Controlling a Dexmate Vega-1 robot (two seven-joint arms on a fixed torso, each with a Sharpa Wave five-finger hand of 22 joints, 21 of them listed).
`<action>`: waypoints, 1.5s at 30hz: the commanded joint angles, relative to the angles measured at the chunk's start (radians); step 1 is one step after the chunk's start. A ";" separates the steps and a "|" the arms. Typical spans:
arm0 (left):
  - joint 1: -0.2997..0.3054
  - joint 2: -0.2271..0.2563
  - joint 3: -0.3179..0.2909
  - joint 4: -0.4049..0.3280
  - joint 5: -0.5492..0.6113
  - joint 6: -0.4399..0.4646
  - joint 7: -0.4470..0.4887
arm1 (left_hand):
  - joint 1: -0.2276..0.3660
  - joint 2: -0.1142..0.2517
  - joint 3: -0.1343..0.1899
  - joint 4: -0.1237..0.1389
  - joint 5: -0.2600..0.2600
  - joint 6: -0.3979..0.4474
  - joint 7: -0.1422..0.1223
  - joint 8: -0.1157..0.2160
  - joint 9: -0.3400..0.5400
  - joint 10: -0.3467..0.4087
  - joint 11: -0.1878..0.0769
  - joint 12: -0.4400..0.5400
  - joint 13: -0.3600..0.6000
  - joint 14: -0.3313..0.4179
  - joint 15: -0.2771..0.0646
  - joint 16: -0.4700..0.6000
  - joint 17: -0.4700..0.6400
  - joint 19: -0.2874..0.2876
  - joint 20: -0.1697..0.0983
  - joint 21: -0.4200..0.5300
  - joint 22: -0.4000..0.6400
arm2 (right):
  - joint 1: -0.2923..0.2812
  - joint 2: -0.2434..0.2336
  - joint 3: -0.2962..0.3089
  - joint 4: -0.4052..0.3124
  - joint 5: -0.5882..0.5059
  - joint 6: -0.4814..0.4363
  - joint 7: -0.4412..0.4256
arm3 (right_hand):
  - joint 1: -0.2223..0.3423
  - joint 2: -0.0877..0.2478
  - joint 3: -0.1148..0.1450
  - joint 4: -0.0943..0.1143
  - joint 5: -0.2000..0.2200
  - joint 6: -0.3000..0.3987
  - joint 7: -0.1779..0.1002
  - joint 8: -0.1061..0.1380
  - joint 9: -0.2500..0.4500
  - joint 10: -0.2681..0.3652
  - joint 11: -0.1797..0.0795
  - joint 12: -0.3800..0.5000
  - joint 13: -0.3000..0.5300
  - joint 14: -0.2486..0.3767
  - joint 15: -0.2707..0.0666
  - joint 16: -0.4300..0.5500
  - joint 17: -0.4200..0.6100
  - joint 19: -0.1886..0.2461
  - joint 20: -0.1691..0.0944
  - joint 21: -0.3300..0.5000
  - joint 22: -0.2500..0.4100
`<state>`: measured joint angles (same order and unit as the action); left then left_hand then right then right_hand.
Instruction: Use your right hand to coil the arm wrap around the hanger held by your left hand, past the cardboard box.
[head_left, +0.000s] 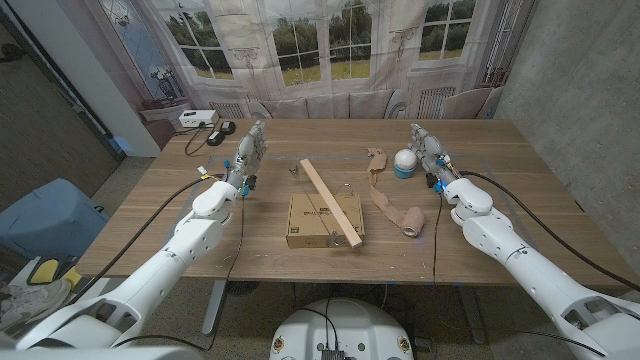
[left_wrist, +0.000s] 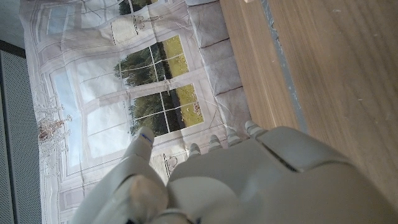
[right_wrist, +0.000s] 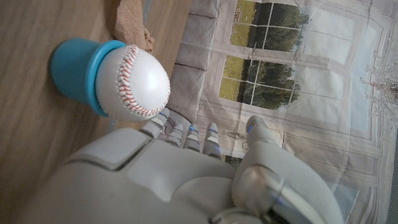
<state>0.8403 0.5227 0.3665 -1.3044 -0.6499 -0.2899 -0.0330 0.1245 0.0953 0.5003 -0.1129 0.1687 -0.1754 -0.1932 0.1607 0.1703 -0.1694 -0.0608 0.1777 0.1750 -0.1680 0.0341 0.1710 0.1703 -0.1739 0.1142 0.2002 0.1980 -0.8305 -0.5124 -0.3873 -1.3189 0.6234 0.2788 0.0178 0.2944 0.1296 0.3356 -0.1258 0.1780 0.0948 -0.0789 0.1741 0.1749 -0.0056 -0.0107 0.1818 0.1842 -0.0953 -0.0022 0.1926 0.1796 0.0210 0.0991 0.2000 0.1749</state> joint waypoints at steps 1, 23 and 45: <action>-0.020 0.017 0.002 -0.008 0.039 0.020 0.035 | 0.009 -0.014 0.000 -0.007 0.003 -0.091 -0.014 0.015 0.002 -0.068 0.001 0.013 0.004 -0.100 -0.008 0.015 0.004 -0.053 0.007 0.023 0.001 | 0.038 0.005 -0.014 0.028 -0.029 0.002 0.002 | 0.007 0.000 0.007 0.000 0.005 0.000 -0.009 0.005 0.005 -0.006 -0.005 0.008 0.001 -0.009 0.001 0.004 0.004 -0.004 0.005 0.004 0.005; -0.076 0.132 0.079 -0.199 0.291 0.203 0.161 | 0.049 -0.026 0.005 -0.036 0.005 -0.020 0.009 0.033 0.004 0.020 0.030 0.039 0.007 0.021 0.008 0.030 0.003 0.048 0.017 0.052 -0.002 | 0.023 0.010 0.021 0.095 0.012 0.094 0.062 | 0.009 0.000 0.007 -0.001 0.005 -0.001 -0.006 0.008 0.005 -0.003 -0.004 0.010 0.002 -0.009 0.011 0.004 0.004 -0.004 0.003 0.003 0.005; -0.092 0.305 0.115 -0.418 0.473 0.390 0.111 | 0.069 -0.024 0.011 -0.043 0.007 0.001 0.032 0.036 0.005 0.034 0.035 0.040 0.008 0.020 0.016 0.021 0.003 0.053 0.020 0.049 -0.003 | -0.080 -0.011 0.045 -0.006 0.007 0.129 0.009 | 0.009 0.000 0.005 0.000 0.005 0.001 -0.005 0.010 0.005 0.004 0.001 0.012 0.002 -0.005 0.024 0.005 0.004 -0.004 0.006 0.003 0.005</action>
<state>0.7513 0.7326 0.4644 -1.6008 -0.2665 0.0153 0.0983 0.1824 0.0717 0.5098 -0.1504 0.1687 -0.1719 -0.1670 0.1925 0.1700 -0.1365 -0.0249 0.2113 0.1803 -0.1479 0.0465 0.1937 0.1699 -0.1236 0.1318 0.2513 0.1954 -0.8729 -0.5206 -0.3491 -1.2901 0.6365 0.3878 0.0519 0.2963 0.1294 0.3354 -0.1257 0.1779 0.0910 -0.0822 0.1777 0.1744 -0.0054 -0.0105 0.1888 0.1838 -0.1003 0.0143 0.1926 0.1792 0.0210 0.0988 0.1999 0.1746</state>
